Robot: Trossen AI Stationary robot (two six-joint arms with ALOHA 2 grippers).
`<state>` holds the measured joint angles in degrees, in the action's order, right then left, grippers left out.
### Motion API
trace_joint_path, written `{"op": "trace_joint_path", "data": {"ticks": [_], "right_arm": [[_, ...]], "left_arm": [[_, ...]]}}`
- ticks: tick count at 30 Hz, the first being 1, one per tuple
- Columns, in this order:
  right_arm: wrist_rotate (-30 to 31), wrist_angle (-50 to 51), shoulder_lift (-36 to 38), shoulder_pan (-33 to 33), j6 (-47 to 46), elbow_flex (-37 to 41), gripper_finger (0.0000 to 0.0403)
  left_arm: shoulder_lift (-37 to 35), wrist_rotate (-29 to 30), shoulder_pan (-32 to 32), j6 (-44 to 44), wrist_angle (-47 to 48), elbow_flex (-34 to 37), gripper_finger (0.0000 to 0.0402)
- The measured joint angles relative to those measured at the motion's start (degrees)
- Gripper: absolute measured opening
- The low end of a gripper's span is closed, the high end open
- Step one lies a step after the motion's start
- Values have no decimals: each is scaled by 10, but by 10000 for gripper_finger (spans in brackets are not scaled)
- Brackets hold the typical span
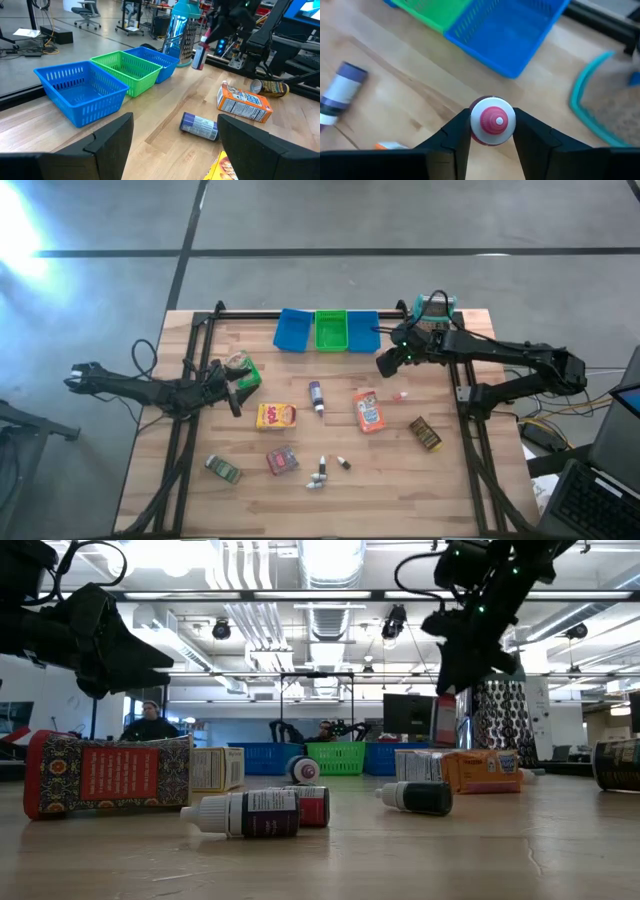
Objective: Pick & Place Kitchen Items
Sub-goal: Put the large pink food coloring bottle into the right blue bin
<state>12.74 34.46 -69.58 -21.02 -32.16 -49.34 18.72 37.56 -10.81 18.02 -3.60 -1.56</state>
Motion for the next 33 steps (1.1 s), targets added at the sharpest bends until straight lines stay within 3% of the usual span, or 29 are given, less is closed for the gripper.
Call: {"op": "trace_joint_path", "data": {"ticks": [18,33], "right_arm": [[2,8,-7,-6,86,-143,127],[3,67,-192,-76,183,-297,129]], "left_arm": [[0,0,0,0,0,0,294],[0,0,0,0,0,0,294]]}}
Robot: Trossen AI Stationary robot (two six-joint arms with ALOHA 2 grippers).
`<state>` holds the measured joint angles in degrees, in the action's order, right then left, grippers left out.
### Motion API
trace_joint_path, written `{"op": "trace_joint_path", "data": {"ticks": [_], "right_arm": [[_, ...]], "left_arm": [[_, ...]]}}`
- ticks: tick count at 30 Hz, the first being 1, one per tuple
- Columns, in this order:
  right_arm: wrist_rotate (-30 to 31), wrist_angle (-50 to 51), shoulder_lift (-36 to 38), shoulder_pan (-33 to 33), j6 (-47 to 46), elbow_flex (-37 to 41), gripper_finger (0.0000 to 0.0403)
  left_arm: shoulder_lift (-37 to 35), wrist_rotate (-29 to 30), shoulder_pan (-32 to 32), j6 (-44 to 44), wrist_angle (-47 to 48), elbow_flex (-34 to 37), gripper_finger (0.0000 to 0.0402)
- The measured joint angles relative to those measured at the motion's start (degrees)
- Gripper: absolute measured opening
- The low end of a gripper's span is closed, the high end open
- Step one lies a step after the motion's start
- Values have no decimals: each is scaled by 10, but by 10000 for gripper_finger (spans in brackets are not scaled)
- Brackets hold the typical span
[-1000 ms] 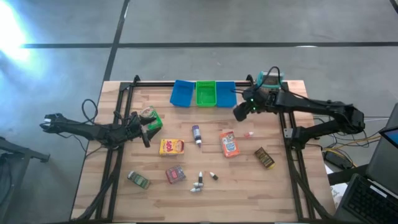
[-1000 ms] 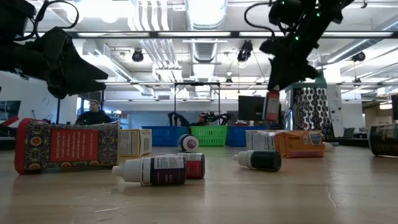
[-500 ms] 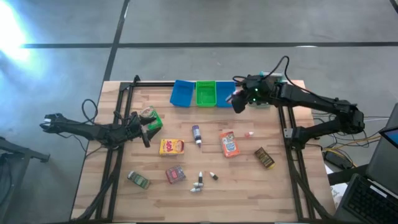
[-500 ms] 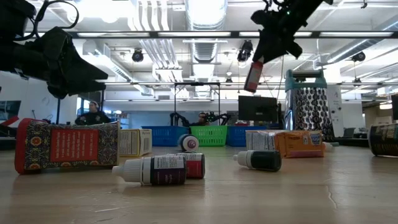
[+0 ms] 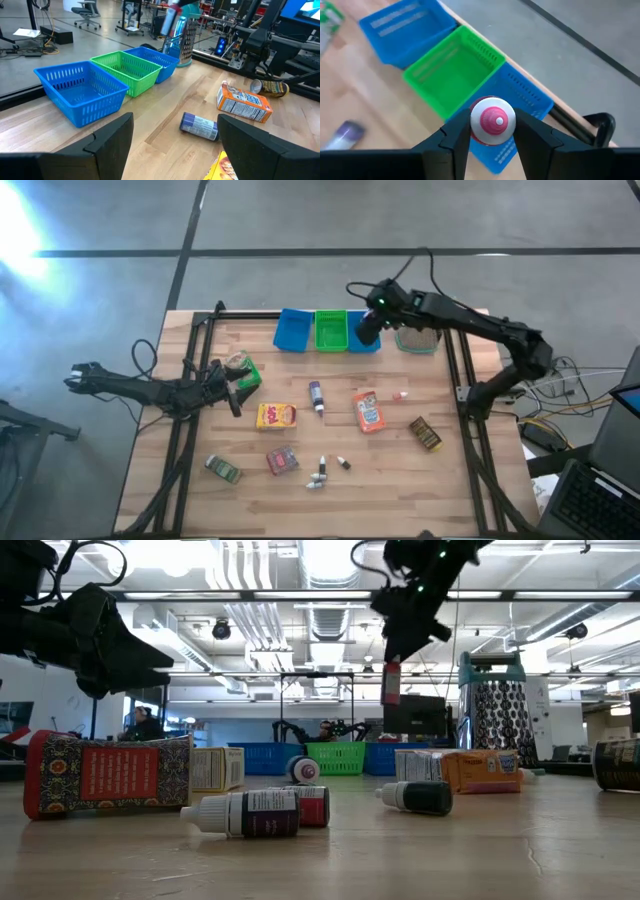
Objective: Pick & Place Kitchen Items
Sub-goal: Put the large pink food coloring bottle into the right blue bin
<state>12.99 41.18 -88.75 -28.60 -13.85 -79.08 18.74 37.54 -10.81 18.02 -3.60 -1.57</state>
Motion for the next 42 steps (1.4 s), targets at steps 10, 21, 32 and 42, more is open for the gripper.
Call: {"op": "trace_joint_path", "data": {"ticks": [10,21,32,42], "right_arm": [[0,-35,-82,-76,38,-18,129],[-55,-97,-114,-99,53,-9,114],[-56,-104,-132,-108,61,6,126],[-70,-144,-139,-128,70,47,133]], "left_arm": [[0,0,0,0,0,0,294],[0,0,0,0,0,0,294],[0,0,0,0,1,0,294],[0,0,0,0,2,0,294]]}}
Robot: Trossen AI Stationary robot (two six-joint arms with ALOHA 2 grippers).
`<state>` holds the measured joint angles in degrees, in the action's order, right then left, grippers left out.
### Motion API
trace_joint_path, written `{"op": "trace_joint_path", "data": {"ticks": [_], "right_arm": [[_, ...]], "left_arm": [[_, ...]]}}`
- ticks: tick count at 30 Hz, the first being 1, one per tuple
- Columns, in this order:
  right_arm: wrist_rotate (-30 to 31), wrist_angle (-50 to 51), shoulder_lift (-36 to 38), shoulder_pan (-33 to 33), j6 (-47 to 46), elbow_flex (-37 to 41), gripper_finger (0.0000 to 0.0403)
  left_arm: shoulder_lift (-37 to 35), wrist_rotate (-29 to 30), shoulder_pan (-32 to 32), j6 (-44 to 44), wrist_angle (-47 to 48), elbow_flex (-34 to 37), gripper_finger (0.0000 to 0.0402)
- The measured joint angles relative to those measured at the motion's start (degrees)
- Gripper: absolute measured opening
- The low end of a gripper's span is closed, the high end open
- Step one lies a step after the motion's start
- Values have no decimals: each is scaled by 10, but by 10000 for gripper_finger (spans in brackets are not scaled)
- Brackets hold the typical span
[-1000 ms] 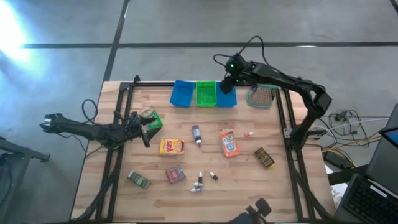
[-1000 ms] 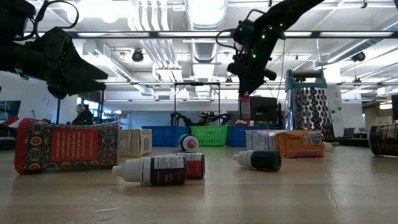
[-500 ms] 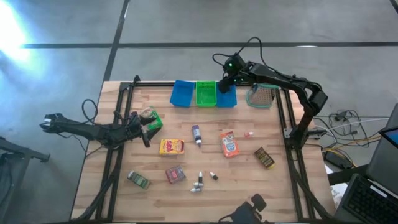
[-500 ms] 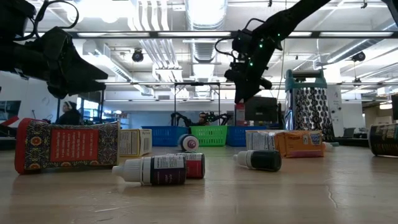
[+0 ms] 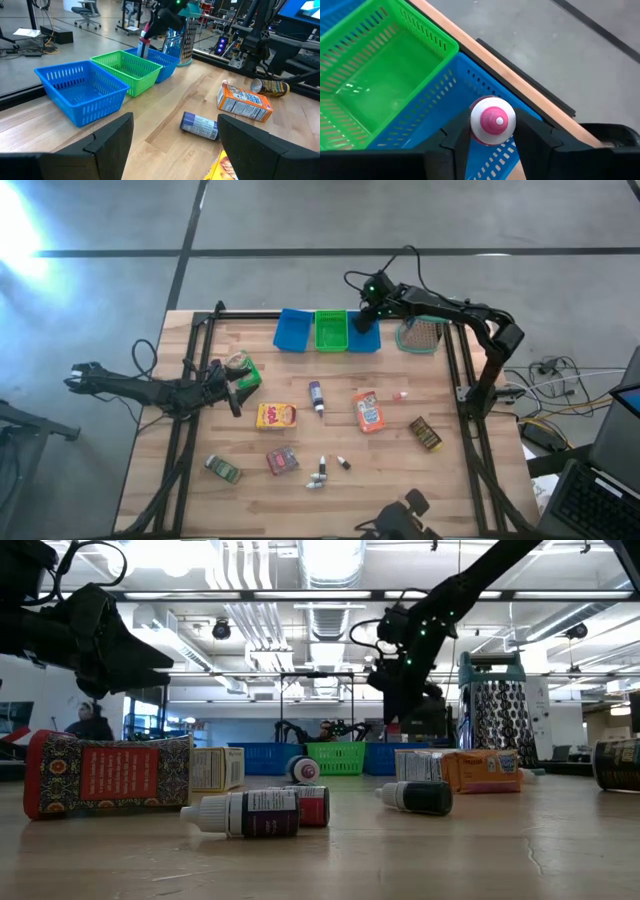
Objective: Pick & Place Kitchen Items
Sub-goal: Put the large pink food coloring bottle into the right blue bin, then put the orange cereal box into the left blue bin
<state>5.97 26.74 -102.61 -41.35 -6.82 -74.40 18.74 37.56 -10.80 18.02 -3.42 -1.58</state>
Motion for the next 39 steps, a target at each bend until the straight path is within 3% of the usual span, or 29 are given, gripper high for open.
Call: {"op": "trace_joint_path", "data": {"ticks": [5,26,39], "right_arm": [[-30,-25,0,-12,-1,18,128],[-31,-62,1,-24,10,51,125],[-31,-60,1,-25,21,48,205]], "left_arm": [[0,0,0,0,0,0,294],[0,0,0,0,0,0,294],[0,0,0,0,0,0,294]]}}
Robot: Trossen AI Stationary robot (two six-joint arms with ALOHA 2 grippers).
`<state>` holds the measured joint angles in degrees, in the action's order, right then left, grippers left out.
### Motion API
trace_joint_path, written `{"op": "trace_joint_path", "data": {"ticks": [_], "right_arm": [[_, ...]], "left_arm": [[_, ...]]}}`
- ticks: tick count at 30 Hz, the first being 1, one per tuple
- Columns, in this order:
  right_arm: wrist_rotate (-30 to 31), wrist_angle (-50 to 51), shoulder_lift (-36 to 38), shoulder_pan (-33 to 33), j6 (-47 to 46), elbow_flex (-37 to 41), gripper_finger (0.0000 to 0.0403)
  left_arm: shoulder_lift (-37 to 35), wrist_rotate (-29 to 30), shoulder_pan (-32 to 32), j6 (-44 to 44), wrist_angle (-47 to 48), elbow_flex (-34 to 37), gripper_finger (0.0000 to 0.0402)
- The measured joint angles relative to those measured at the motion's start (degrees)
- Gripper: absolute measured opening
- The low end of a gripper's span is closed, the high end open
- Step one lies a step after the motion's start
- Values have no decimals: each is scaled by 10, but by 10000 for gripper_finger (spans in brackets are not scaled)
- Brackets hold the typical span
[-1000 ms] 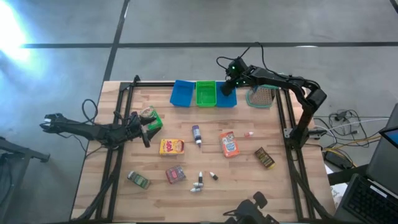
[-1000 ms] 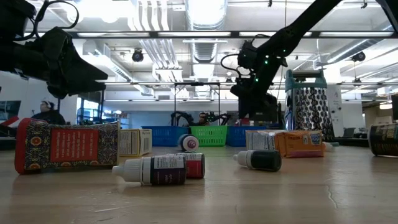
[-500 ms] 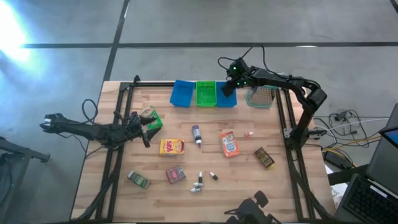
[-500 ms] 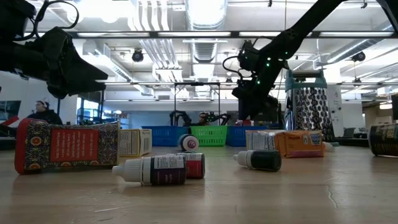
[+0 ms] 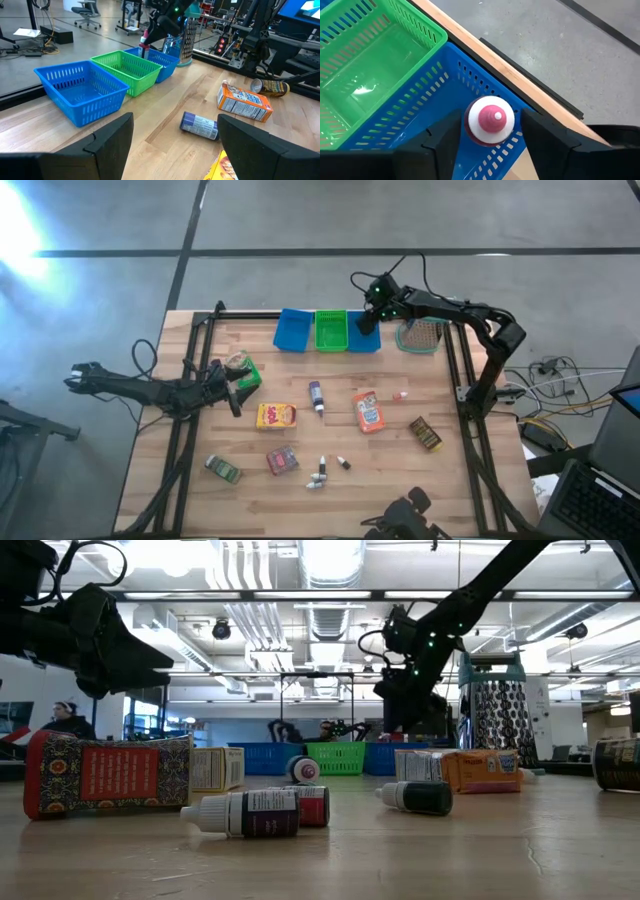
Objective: Pick & Place Kitchen Items
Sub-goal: Put the orange cereal box into the left blue bin
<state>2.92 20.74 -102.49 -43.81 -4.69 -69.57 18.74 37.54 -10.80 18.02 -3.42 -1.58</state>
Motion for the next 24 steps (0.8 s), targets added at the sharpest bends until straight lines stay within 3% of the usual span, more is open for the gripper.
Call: {"op": "trace_joint_path", "data": {"ticks": [12,18,24], "right_arm": [[-10,1,49,5,2,-12,223],[-32,7,107,31,2,-13,205],[-34,75,189,95,52,-13,180]], "left_arm": [[0,0,0,0,0,0,294],[0,0,0,0,0,0,294],[0,0,0,0,1,0,294]]}}
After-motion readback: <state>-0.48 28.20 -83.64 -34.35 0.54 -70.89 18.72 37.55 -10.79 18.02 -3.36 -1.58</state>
